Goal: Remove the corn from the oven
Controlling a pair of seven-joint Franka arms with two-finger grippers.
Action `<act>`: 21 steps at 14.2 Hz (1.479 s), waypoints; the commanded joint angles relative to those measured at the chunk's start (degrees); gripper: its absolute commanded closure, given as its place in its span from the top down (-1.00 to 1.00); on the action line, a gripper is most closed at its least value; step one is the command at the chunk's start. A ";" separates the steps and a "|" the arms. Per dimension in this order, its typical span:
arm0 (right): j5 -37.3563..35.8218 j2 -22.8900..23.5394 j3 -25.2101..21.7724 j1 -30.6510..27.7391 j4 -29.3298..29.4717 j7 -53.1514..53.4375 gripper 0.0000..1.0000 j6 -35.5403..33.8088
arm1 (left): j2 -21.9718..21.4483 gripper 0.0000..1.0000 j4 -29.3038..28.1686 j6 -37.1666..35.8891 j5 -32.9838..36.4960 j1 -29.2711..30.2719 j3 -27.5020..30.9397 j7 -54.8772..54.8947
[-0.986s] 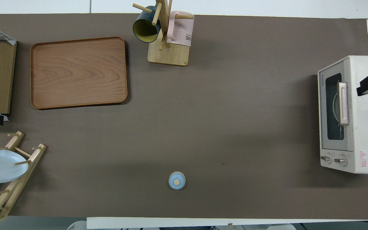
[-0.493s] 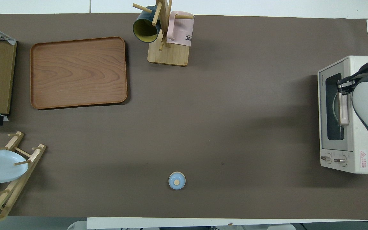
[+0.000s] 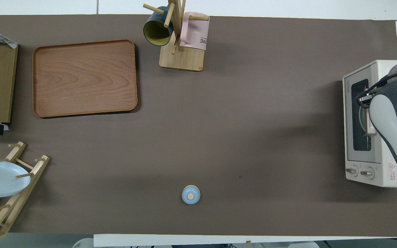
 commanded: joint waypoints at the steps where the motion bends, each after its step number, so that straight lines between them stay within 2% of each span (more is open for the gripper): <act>1: -0.86 -1.00 0.40 -1.40 -1.93 -1.91 -1.00 0.99 | -0.85 1.00 -0.25 -0.67 0.87 0.39 -0.11 -0.04; 6: 0.01 -0.91 0.49 -1.05 -4.39 -0.08 -1.00 4.41 | -0.85 1.00 -0.25 -0.67 0.87 0.30 -0.11 -0.04; 10: 0.19 1.10 0.49 4.39 -4.92 8.44 -1.00 7.31 | -0.85 1.00 -0.25 -0.67 0.87 0.30 -0.11 -0.04; 12: 0.36 3.12 0.49 6.06 -5.27 10.47 -1.00 10.11 | -0.85 1.00 -0.25 -0.67 0.87 0.39 -0.11 -0.04; 17: 6.77 9.62 0.49 6.24 -6.33 11.01 -1.00 19.16 | -0.85 1.00 -0.25 -0.67 0.87 0.39 -0.11 -0.04; 21: 8.45 12.88 0.58 7.82 -6.33 13.72 -1.00 22.78 | -0.85 1.00 -0.25 -0.67 0.87 0.30 -0.11 0.05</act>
